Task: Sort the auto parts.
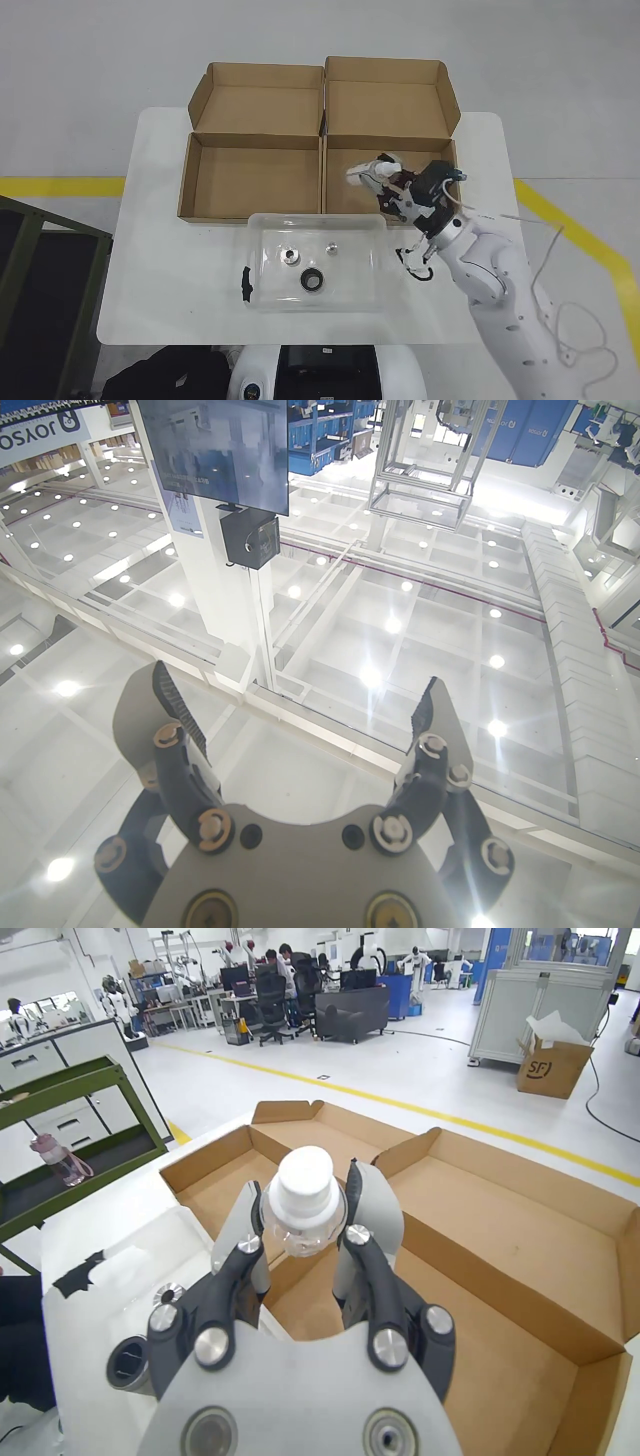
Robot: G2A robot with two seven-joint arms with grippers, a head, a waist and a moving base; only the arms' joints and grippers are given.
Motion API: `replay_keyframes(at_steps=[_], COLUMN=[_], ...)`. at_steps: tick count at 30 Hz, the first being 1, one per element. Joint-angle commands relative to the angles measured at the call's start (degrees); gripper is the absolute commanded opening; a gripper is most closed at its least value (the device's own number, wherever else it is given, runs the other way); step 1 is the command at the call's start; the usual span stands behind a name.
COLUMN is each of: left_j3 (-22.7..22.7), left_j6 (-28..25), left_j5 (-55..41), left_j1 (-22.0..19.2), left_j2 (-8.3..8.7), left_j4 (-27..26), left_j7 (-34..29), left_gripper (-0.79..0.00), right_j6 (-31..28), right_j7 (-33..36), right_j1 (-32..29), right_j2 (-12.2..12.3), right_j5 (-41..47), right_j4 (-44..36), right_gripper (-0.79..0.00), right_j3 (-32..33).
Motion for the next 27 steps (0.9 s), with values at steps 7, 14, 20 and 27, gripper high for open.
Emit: replay_keyframes(at_steps=[7,14,20,27], left_j3=[0.0,0.0,0.0,0.0], left_j6=[0.0,0.0,0.0,0.0], left_j5=[0.0,0.0,0.0,0.0], left_j1=[0.0,0.0,0.0,0.0], left_j2=[0.0,0.0,0.0,0.0], left_j4=[0.0,0.0,0.0,0.0], left_j7=[0.0,0.0,0.0,0.0], left_gripper=[0.0,0.0,0.0,0.0], right_j6=[0.3,1.9,4.4,6.6], right_j7=[4.6,8.0,10.0,11.4], right_j1=[3.1,6.2,9.4,12.6], right_j2=[-0.1,-0.7,-1.5,-2.4], right_j5=[-2.3,-4.6,-7.3,-8.6], right_j4=[3.6,6.9,10.0,13.0], right_gripper=[-0.785,-0.785,-0.785,-0.785], right_j3=[-1.8,-6.3,-10.6,-13.8])
